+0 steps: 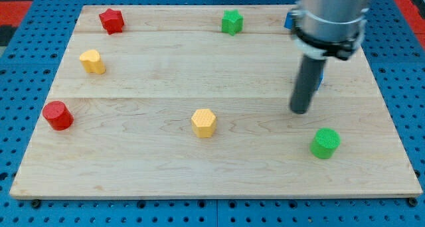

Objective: Move the blue cube below the blue triangle

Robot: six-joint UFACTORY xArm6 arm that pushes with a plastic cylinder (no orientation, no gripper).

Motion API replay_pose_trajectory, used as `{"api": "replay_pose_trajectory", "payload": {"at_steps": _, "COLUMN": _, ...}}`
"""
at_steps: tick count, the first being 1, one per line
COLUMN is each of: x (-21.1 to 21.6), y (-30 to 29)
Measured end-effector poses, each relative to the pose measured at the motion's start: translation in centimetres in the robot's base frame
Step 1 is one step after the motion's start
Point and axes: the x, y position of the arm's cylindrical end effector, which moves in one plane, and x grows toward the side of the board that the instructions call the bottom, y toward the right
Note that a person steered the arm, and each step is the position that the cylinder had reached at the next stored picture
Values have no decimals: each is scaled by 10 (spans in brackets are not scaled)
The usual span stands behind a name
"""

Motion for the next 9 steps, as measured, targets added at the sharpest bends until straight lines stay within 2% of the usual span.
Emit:
{"api": "replay_pose_trajectory", "payload": {"at_steps": 1, "x": -26, "y": 33}}
{"api": "replay_pose_trajectory", "payload": {"at_steps": 2, "x": -67, "y": 37}}
{"api": "replay_pose_trajectory", "payload": {"at_steps": 3, "x": -90, "y": 10}}
{"api": "replay_pose_trajectory", "payload": {"at_steps": 4, "x": -59, "y": 2}}
{"api": "replay_pose_trajectory", "payload": {"at_steps": 6, "x": -117, "y": -19}}
{"api": "replay_pose_trajectory", "payload": {"at_steps": 7, "x": -101, "y": -24}}
{"api": "replay_pose_trajectory", "payload": {"at_steps": 8, "x": -108, "y": -79}}
{"api": "replay_pose_trajectory", "payload": {"at_steps": 9, "x": -133, "y": -86}}
